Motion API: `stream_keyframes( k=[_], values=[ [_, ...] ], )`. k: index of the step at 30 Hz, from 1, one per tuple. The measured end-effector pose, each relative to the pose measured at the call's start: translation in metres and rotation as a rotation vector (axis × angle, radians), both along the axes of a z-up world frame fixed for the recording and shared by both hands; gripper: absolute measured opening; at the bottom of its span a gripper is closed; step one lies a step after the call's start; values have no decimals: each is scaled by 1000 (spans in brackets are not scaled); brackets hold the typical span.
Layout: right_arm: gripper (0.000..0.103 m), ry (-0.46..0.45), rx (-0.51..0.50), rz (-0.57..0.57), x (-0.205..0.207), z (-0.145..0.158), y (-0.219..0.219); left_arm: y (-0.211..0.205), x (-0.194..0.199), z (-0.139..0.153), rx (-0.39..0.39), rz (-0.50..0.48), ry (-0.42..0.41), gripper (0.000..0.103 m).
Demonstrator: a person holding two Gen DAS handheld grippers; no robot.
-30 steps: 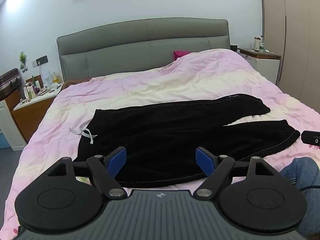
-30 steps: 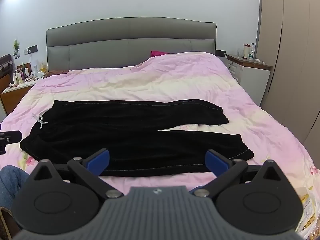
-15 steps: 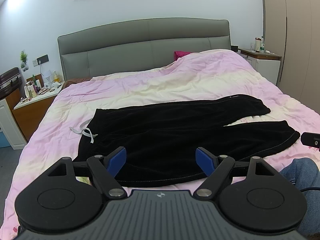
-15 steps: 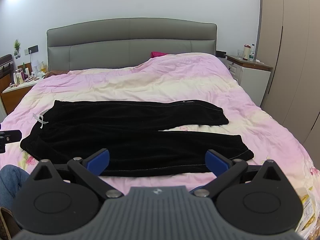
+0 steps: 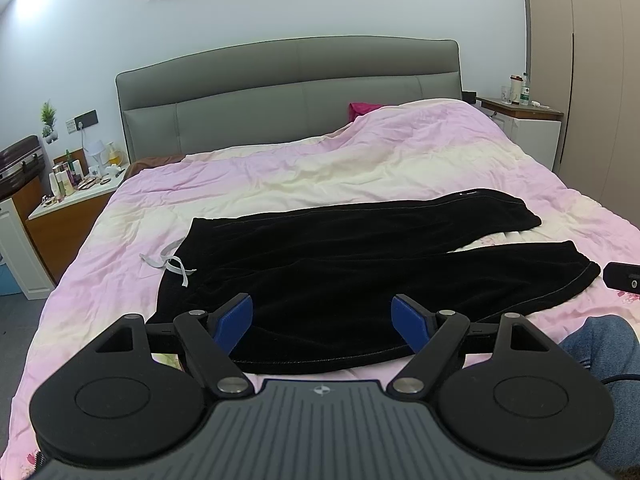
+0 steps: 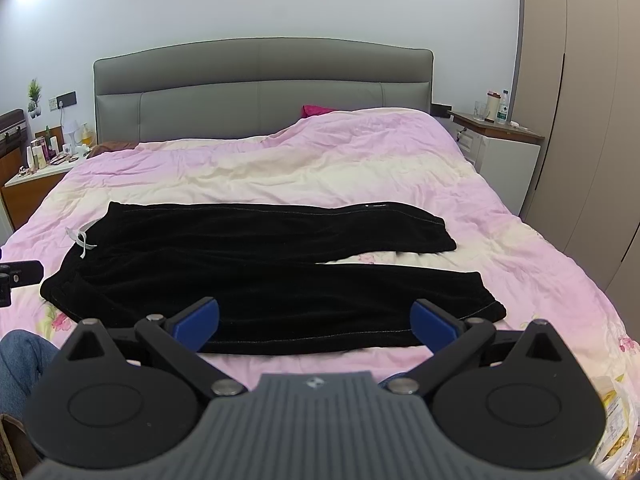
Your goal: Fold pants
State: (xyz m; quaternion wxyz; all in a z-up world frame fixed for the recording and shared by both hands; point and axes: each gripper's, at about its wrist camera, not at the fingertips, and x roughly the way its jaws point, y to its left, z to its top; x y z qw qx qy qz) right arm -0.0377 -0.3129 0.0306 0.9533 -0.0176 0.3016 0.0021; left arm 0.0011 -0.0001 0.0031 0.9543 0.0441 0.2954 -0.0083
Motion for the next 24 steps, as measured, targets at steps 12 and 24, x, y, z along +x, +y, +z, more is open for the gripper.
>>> stream_keyframes(
  k=[12, 24],
  values=[
    [98, -5, 9, -3, -3, 1, -2, 0, -1, 2, 2, -2, 2, 93],
    [98, -4, 4, 0, -2, 0, -3, -1, -1, 4, 0, 1, 0, 93]
  ],
)
